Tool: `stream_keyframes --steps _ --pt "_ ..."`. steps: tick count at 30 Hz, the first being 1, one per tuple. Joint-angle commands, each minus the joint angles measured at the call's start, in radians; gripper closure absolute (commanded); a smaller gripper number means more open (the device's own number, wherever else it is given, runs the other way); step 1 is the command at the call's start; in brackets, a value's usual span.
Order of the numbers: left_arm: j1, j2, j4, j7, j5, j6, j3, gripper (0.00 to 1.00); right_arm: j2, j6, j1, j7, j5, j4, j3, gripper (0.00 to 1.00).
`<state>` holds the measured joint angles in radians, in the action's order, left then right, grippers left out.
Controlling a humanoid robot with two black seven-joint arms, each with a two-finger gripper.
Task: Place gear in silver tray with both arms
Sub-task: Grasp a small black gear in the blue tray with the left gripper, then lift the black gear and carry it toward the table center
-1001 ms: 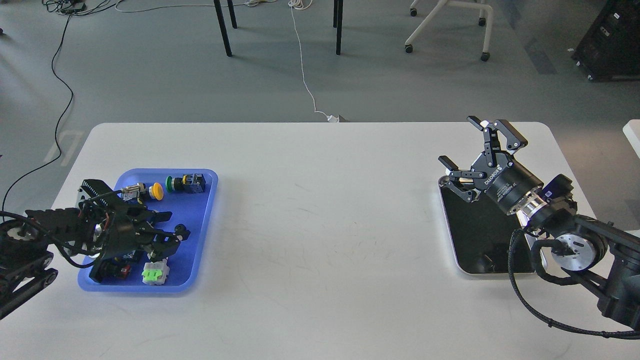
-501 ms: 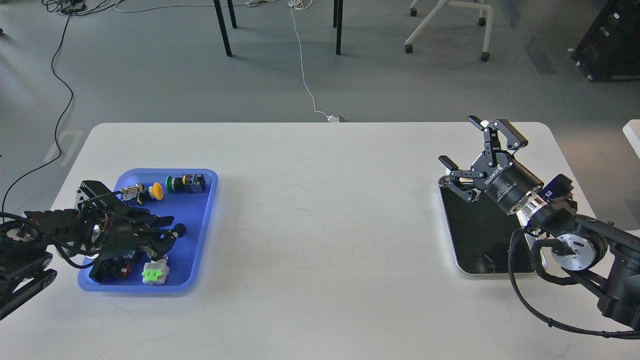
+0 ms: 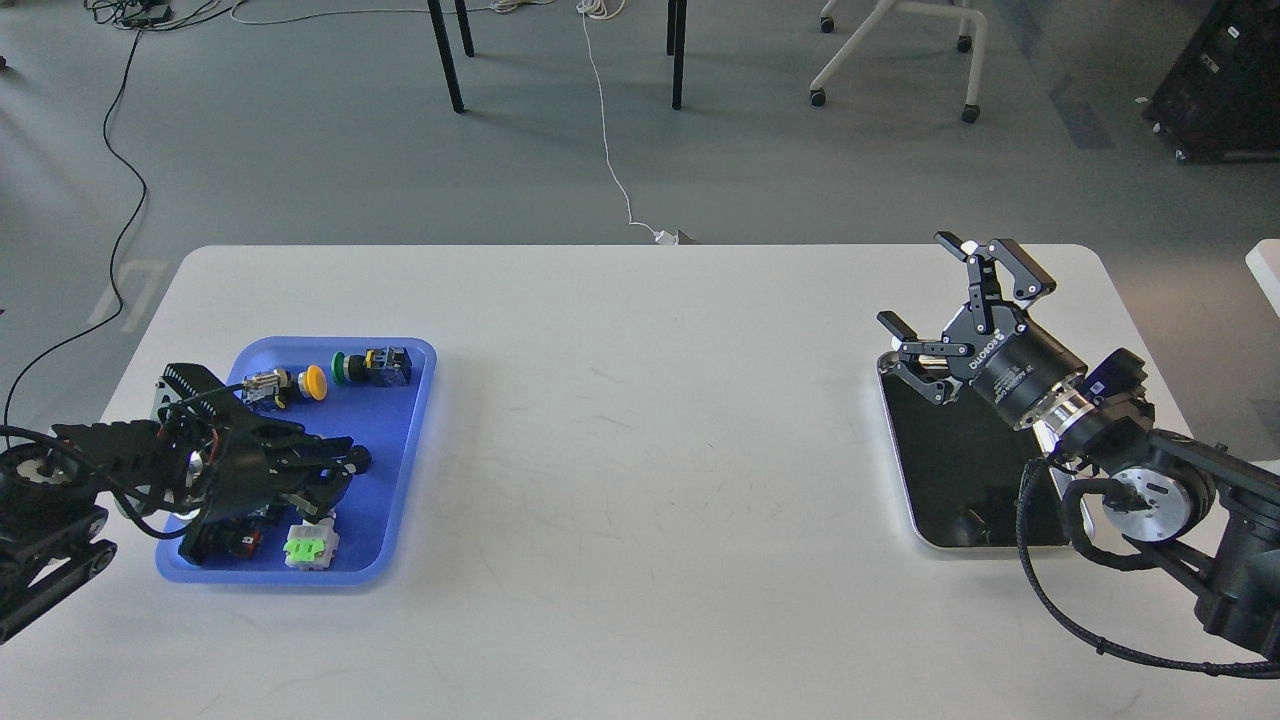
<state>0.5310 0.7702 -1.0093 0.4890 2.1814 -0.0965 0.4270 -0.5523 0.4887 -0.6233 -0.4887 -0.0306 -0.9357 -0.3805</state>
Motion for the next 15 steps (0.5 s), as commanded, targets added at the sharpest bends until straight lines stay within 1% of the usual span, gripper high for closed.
stream_keyframes --steps 1,9,15 --pt "0.007 0.003 0.002 0.0 0.0 0.0 -0.02 0.8 0.0 0.0 0.0 0.0 0.0 0.0 0.0 0.01" --pt "0.014 0.004 0.0 0.0 0.0 0.0 -0.02 0.81 0.0 0.0 -0.001 0.0 0.0 0.0 0.0 0.01" --pt "0.084 0.011 -0.02 0.0 0.0 -0.003 -0.017 0.81 -0.002 0.0 -0.001 0.0 0.0 0.0 -0.001 0.01"
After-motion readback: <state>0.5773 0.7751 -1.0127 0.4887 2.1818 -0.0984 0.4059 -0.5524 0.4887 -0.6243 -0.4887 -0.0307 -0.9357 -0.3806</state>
